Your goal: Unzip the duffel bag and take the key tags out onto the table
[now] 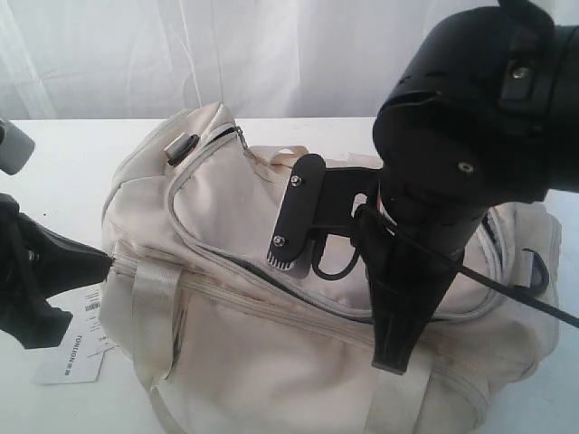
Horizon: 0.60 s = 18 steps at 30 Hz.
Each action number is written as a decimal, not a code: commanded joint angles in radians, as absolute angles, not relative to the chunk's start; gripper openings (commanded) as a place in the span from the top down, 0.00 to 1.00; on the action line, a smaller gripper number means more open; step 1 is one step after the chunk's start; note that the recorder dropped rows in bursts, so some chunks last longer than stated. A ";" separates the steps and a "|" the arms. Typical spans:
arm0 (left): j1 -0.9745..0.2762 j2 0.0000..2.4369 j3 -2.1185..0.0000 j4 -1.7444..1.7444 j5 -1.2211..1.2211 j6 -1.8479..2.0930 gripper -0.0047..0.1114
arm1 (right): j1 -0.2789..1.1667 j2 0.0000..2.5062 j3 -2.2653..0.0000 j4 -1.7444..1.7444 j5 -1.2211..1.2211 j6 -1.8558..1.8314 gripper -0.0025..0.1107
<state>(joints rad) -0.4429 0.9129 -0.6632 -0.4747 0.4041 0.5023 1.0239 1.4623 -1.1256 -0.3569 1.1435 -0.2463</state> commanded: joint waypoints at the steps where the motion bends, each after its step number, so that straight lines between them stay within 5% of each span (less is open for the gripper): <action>1: -0.442 0.908 -0.665 -0.491 0.416 0.493 0.96 | 1.025 1.462 -1.138 -0.284 1.168 -0.230 0.98; 18: -0.442 0.908 -0.665 -0.493 0.420 0.493 0.96 | 1.025 1.506 -1.234 -0.190 1.221 -0.317 0.92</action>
